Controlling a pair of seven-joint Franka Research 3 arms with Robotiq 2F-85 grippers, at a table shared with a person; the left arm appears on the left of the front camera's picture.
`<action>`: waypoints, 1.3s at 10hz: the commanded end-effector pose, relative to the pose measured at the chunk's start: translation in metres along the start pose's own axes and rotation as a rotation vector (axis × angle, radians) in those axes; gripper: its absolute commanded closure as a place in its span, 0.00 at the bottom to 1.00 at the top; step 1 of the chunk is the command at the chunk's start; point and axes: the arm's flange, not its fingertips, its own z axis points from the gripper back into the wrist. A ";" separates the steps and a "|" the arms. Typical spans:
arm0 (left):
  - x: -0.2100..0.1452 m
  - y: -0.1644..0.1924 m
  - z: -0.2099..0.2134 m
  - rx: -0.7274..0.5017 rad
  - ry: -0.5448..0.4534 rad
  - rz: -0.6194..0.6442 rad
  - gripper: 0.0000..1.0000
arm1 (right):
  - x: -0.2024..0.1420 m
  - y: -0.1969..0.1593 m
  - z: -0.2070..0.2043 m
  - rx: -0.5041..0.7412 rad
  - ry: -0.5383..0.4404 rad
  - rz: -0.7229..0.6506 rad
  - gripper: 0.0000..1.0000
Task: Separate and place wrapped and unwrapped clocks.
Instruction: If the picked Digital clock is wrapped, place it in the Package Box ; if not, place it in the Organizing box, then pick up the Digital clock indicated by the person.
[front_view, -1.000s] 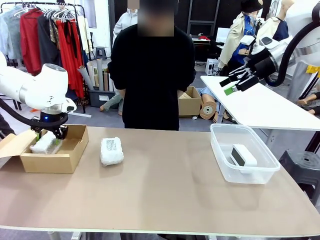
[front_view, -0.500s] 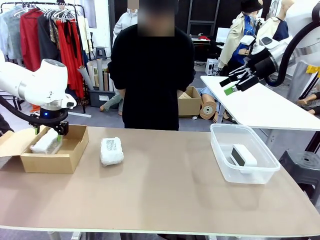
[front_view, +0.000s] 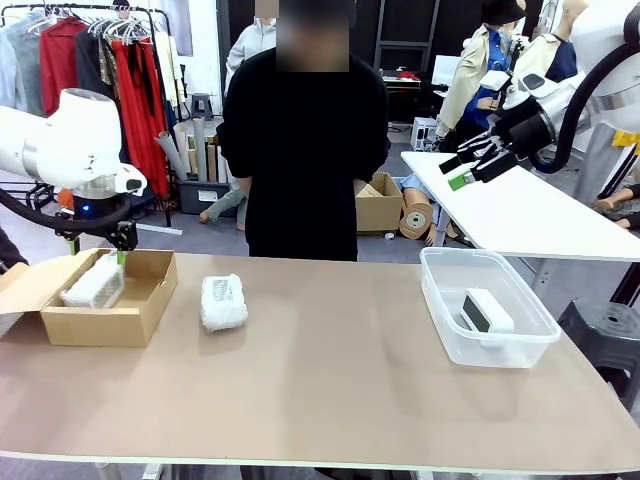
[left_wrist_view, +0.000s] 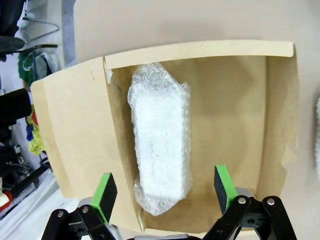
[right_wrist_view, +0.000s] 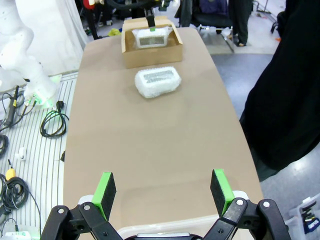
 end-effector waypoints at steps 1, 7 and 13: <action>-0.004 0.007 0.005 -0.030 0.010 -0.021 0.00 | 0.001 0.000 0.001 -0.002 -0.003 0.003 0.00; -0.001 0.001 0.004 -0.008 -0.001 -0.001 0.00 | 0.001 0.000 0.001 -0.002 -0.003 0.003 0.00; -0.012 -0.015 0.040 -0.235 -0.100 -0.190 0.00 | 0.001 0.000 0.001 -0.002 -0.003 0.003 0.00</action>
